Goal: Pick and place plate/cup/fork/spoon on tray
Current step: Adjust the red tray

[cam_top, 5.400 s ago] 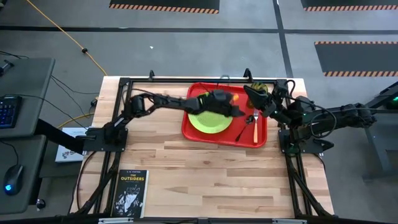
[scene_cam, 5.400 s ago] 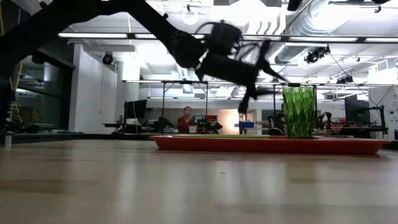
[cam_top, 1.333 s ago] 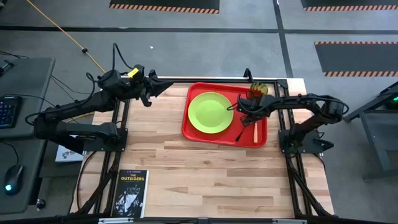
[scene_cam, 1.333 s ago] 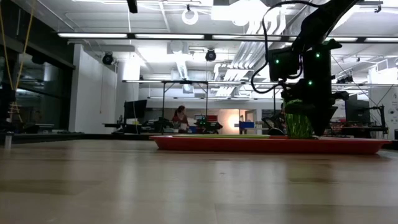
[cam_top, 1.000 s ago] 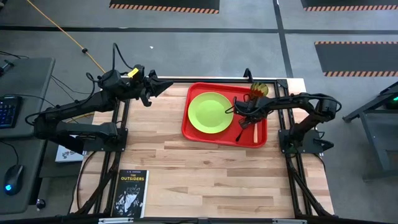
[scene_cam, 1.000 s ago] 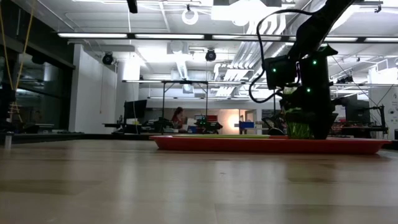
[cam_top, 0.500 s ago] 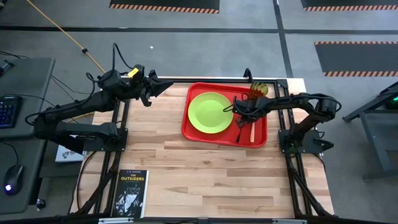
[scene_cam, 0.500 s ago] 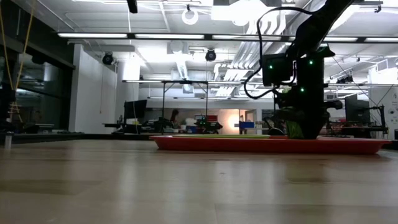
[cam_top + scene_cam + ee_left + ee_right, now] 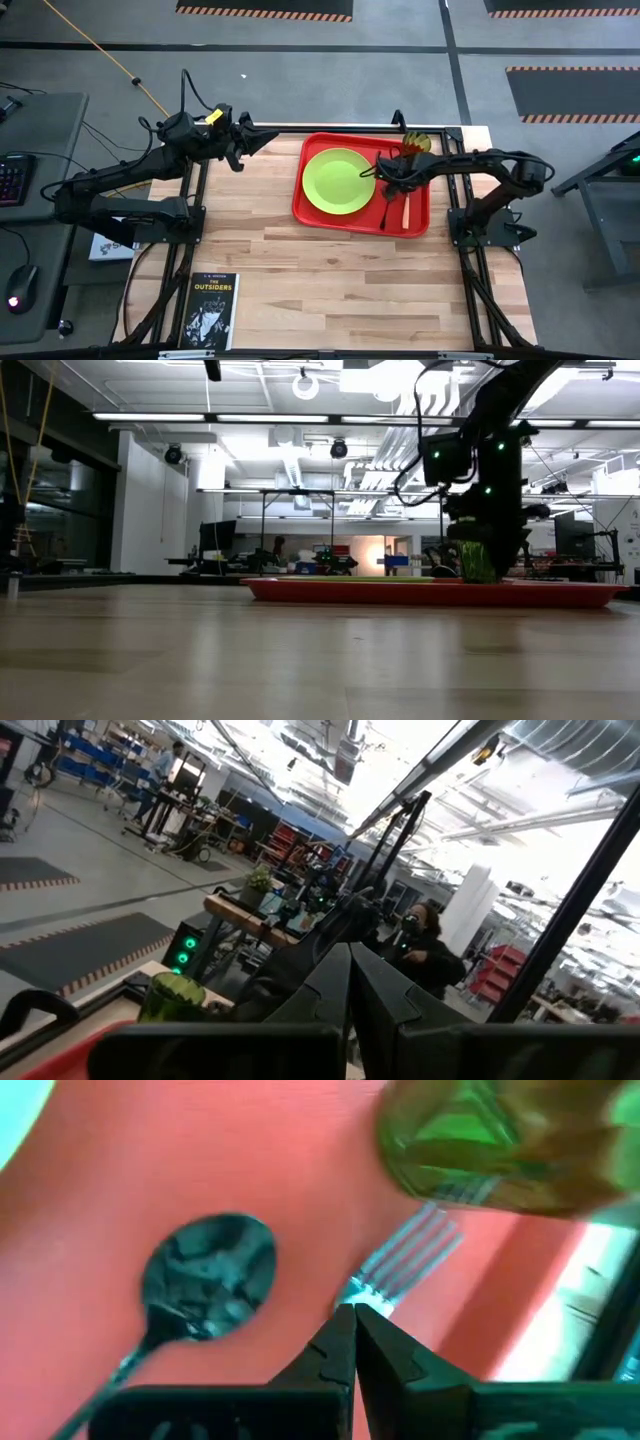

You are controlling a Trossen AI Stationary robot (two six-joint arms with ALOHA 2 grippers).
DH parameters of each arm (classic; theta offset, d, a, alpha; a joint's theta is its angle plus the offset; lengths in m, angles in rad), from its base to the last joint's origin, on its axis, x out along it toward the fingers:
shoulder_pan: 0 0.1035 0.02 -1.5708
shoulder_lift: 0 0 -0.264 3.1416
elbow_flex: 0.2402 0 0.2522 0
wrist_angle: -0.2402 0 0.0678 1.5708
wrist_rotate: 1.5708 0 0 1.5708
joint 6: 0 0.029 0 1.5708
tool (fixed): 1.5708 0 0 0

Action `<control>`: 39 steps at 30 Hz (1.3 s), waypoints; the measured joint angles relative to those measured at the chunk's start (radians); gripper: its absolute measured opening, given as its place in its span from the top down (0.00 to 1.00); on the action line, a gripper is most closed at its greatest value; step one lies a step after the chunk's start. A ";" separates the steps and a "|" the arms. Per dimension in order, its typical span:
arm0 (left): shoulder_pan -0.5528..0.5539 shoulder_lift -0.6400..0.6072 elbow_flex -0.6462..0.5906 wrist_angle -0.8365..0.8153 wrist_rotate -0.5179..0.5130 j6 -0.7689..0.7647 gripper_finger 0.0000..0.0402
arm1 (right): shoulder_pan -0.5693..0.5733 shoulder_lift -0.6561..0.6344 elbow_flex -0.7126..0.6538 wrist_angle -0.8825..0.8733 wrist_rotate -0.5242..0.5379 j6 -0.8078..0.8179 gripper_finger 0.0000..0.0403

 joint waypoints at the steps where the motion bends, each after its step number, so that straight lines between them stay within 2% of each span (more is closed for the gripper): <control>1: 0.001 0.000 0.000 -0.002 0.001 0.010 1.00 | 0.001 -0.017 -0.001 -0.017 0.003 0.001 1.00; 6: 0.021 -0.008 0.000 -0.053 0.002 0.030 1.00 | 0.036 -0.176 -0.024 -0.050 0.000 -0.002 1.00; 10: 0.035 -0.005 0.000 -0.252 -0.034 0.043 1.00 | 0.076 -0.338 -0.074 -0.030 -0.047 0.057 1.00; 15: 0.027 0.031 -0.001 -0.479 -0.110 0.083 1.00 | 0.162 -0.501 -0.149 0.014 -0.244 0.148 1.00; 20: 0.027 0.080 -0.001 -0.530 -0.108 0.121 1.00 | 0.309 -0.585 -0.198 0.146 -0.433 0.208 1.00; 24: 0.027 0.125 -0.001 -0.531 -0.107 0.144 1.00 | 0.445 -0.574 -0.225 0.247 -0.533 0.277 1.00; 30: 0.027 0.183 -0.001 -0.515 -0.105 0.164 1.00 | 0.626 -0.459 -0.227 0.181 -0.469 0.396 1.00; 33: 0.028 0.199 -0.001 -0.487 -0.105 0.164 1.00 | 0.663 -0.388 -0.228 0.118 -0.437 0.417 1.00; 39: 0.028 0.204 0.000 -0.429 -0.105 0.164 1.00 | 0.661 -0.274 -0.228 0.085 -0.387 0.421 1.00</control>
